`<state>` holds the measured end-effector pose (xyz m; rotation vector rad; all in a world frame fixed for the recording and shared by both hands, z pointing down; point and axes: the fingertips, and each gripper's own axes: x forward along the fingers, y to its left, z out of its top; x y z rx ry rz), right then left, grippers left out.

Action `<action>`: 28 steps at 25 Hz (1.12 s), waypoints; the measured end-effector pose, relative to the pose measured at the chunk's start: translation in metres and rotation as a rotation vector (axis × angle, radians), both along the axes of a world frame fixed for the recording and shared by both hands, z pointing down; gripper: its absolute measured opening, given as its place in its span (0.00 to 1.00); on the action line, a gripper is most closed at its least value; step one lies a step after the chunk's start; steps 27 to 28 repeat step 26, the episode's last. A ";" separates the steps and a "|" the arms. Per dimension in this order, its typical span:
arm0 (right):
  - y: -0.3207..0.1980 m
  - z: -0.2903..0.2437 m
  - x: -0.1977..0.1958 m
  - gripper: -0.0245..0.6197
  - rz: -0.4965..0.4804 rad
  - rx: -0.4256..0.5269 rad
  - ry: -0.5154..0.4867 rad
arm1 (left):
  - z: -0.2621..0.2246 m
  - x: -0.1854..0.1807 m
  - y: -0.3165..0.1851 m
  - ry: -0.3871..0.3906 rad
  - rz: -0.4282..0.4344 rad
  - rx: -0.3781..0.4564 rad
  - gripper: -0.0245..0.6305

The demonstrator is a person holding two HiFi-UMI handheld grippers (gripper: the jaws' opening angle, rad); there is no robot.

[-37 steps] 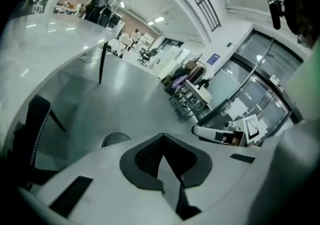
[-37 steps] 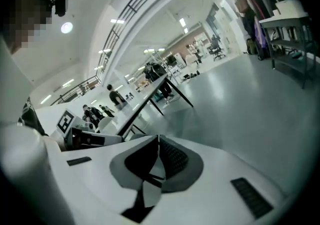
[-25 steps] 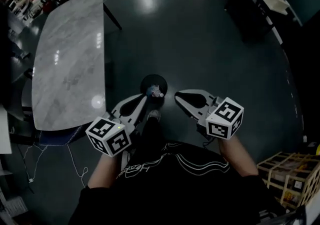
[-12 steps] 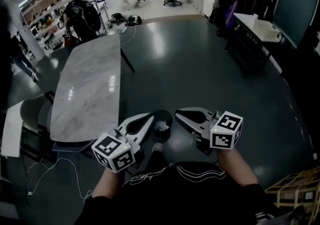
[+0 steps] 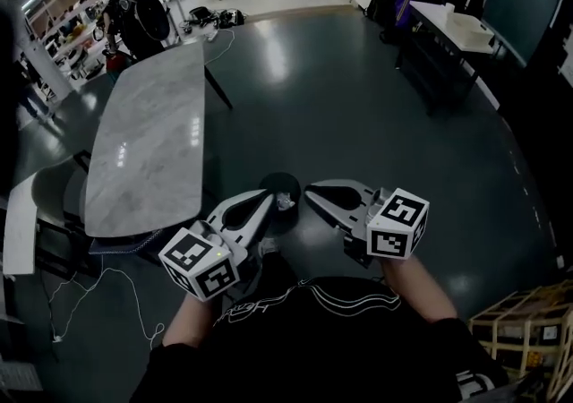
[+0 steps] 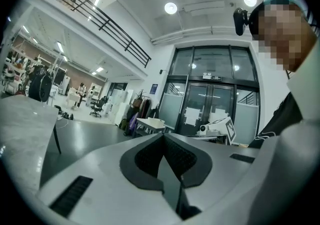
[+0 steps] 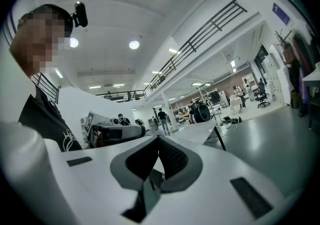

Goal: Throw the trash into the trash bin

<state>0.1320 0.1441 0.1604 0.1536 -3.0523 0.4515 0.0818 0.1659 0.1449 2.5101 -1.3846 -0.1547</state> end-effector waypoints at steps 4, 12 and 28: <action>0.001 0.009 0.002 0.09 0.005 -0.022 0.010 | 0.012 0.002 0.000 0.004 -0.013 -0.035 0.05; 0.009 0.017 0.007 0.09 0.013 -0.027 0.024 | 0.020 -0.002 0.009 0.013 -0.035 -0.040 0.05; 0.012 0.031 0.008 0.09 0.007 -0.037 0.036 | 0.031 -0.004 0.012 0.029 -0.045 -0.048 0.05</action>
